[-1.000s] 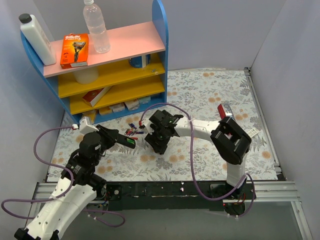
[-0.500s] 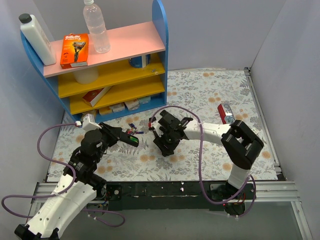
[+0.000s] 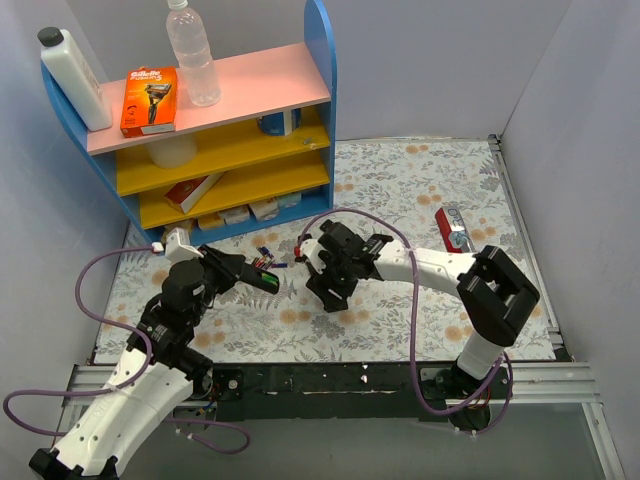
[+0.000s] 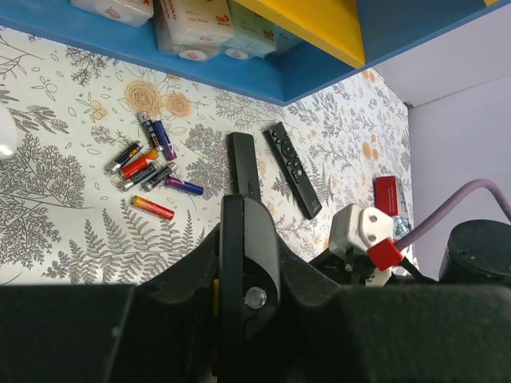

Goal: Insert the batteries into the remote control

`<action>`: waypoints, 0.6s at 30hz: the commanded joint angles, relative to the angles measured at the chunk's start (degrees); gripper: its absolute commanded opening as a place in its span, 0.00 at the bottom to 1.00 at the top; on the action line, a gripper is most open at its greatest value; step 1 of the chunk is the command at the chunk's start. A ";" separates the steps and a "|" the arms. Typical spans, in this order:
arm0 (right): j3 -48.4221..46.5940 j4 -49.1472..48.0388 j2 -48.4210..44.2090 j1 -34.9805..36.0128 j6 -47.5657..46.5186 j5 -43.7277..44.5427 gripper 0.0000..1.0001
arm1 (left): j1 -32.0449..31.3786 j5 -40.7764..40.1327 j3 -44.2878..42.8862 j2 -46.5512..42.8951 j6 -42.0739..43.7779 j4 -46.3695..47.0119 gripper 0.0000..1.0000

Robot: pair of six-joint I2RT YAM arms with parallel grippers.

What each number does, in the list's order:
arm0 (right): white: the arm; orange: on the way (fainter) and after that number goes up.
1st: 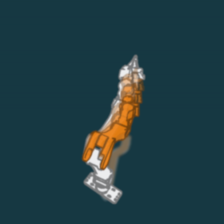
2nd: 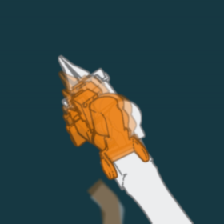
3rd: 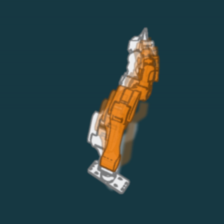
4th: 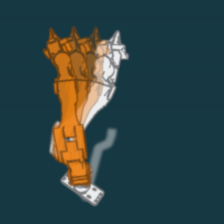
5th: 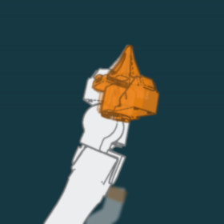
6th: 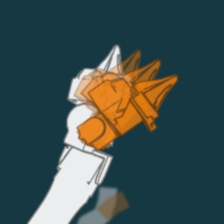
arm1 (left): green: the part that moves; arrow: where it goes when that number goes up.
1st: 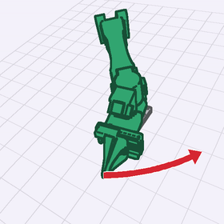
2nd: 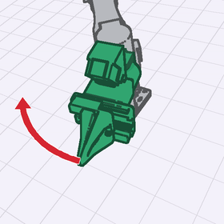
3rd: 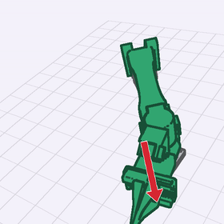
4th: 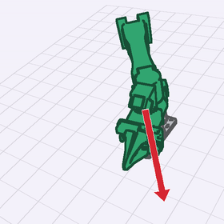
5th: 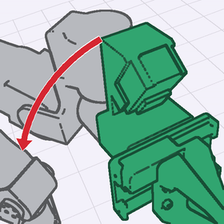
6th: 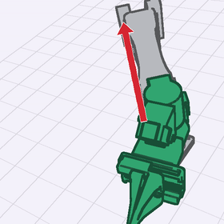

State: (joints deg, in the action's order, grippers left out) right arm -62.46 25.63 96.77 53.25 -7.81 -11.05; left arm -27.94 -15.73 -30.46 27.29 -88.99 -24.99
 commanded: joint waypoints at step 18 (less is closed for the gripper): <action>-2.58 2.41 -0.27 8.09 -18.29 9.11 0.79 | -0.09 -6.95 -1.01 -5.05 -3.29 -6.21 0.00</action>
State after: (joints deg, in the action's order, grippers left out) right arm -62.57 26.94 96.16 60.64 -23.09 -3.49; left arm -27.94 -20.80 -30.46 22.76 -91.92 -31.27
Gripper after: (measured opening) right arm 0.817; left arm 0.190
